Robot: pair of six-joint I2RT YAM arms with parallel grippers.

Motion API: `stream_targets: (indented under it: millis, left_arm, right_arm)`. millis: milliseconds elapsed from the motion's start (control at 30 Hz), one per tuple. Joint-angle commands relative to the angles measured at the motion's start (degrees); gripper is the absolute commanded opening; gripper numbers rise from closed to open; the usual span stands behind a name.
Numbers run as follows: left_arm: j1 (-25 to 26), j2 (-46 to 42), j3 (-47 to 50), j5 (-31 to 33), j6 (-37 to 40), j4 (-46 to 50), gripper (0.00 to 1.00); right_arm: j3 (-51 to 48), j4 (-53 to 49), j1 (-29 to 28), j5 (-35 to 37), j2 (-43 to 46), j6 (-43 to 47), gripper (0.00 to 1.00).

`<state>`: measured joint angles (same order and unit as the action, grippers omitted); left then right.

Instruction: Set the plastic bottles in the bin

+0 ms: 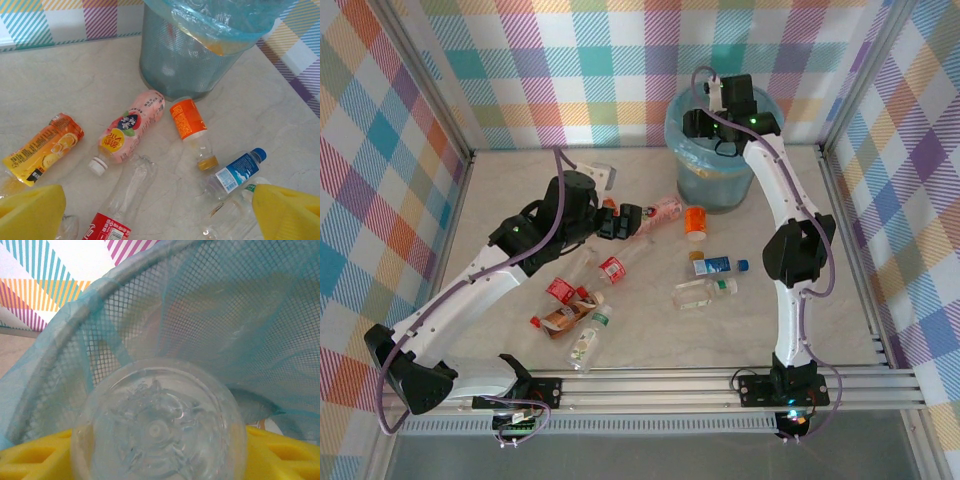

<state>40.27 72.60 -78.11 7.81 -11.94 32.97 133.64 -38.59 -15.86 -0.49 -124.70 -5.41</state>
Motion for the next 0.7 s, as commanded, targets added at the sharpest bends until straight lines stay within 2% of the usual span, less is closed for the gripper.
stream_targets:
  millis: [0, 267, 667]
  left_arm:
    - [-0.7, -0.4, 0.6, -0.2, -1.1, 0.3, 0.96]
    - [-1.0, -0.4, 0.4, -0.5, -1.8, 0.7, 0.96]
    - [-1.1, -2.5, 1.5, -1.2, -5.6, 5.0, 0.96]
  right_arm:
    - [1.3, 0.5, -0.3, -1.4, 0.8, -0.5, 0.73]
    - [4.3, -1.7, -0.3, -1.6, 2.1, -1.1, 0.82]
    - [4.5, -4.8, -0.3, -4.3, 8.3, -3.2, 0.83]
